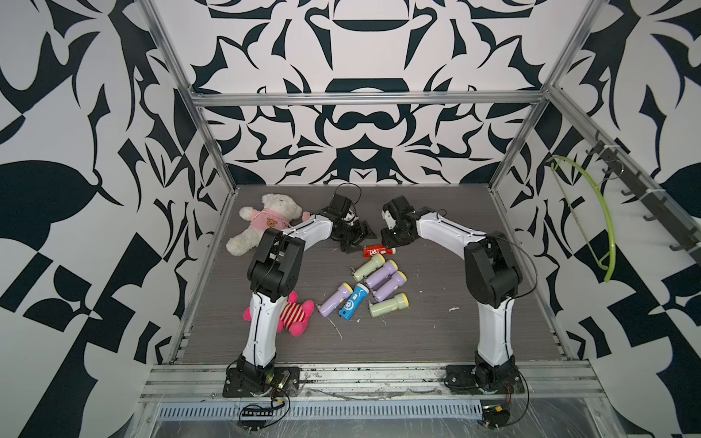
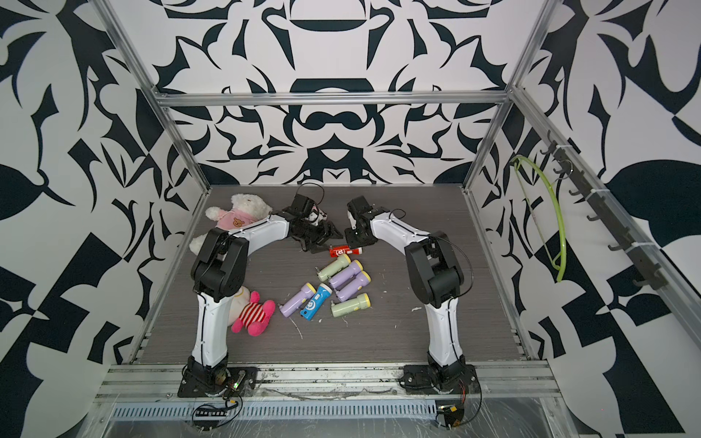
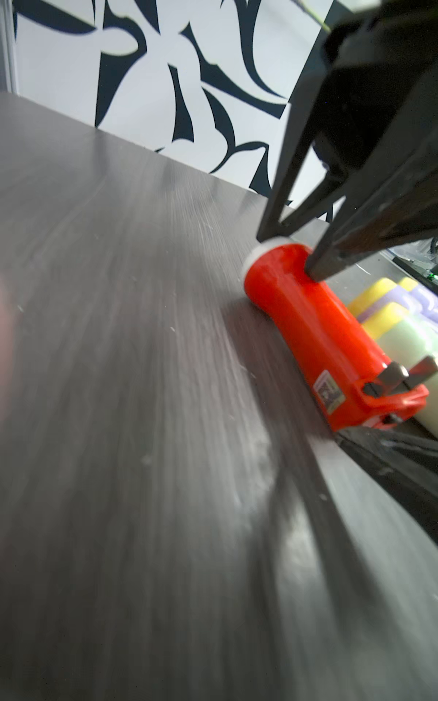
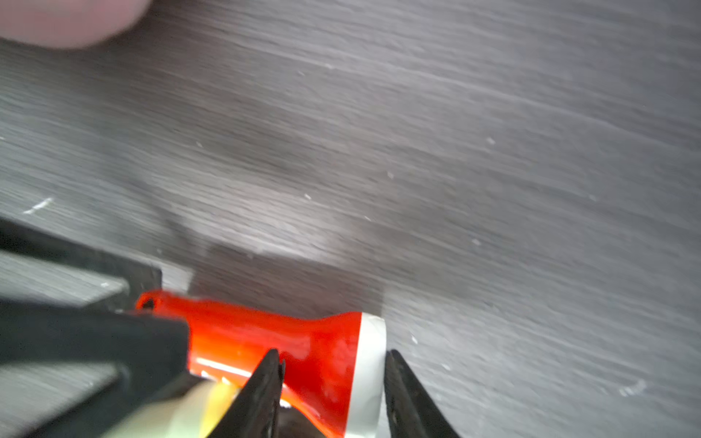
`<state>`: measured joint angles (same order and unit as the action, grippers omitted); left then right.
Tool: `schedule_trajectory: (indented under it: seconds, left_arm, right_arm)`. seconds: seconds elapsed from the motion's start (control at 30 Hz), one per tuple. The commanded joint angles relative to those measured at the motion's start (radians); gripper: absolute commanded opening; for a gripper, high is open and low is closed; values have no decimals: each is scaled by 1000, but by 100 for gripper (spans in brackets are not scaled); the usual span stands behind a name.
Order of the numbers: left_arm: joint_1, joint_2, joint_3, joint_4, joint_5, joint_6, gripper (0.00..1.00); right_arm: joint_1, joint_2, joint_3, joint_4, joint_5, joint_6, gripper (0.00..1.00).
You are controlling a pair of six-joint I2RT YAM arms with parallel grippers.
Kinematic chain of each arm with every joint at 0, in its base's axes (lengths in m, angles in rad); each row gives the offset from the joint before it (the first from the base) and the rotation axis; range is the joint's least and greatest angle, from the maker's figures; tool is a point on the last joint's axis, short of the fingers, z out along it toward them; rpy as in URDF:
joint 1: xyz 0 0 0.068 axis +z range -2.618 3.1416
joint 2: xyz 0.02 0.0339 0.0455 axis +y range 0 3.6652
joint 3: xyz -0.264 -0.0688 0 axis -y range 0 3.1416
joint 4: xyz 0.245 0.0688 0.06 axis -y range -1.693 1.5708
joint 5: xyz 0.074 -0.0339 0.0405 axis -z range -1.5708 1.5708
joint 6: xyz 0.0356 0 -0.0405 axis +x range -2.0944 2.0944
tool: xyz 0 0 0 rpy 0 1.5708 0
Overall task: Close the plug at the bottom of the flashlight
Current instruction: Pick up the flashlight from the center of the board.
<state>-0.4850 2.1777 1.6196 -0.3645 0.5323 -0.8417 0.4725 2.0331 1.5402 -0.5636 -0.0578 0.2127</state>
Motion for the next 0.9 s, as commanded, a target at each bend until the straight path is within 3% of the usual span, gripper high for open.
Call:
schedule_trajectory:
  seconds: [0.0, 0.23, 0.4, 0.63, 0.73, 0.87]
  left_arm:
    - [-4, 37, 95, -1, 40, 1, 77]
    - [-3, 77, 318, -91, 16, 44, 76]
    - [15, 31, 362, -129, -25, 81, 78]
    - [43, -113, 161, -97, -32, 96, 79]
    - [53, -173, 56, -92, -35, 105, 80]
    - [76, -237, -54, -88, -27, 110, 82]
  right_arm:
    - [-13, -45, -27, -19, -10, 13, 48]
    - [-31, -96, -52, -6, 22, -20, 51]
    - [-32, -132, -54, 25, 51, -81, 56]
    - [-18, -172, -121, 202, -37, -315, 60]
    - [18, -145, -92, 176, -6, -439, 60]
    - [37, -136, -91, 142, 0, -505, 59]
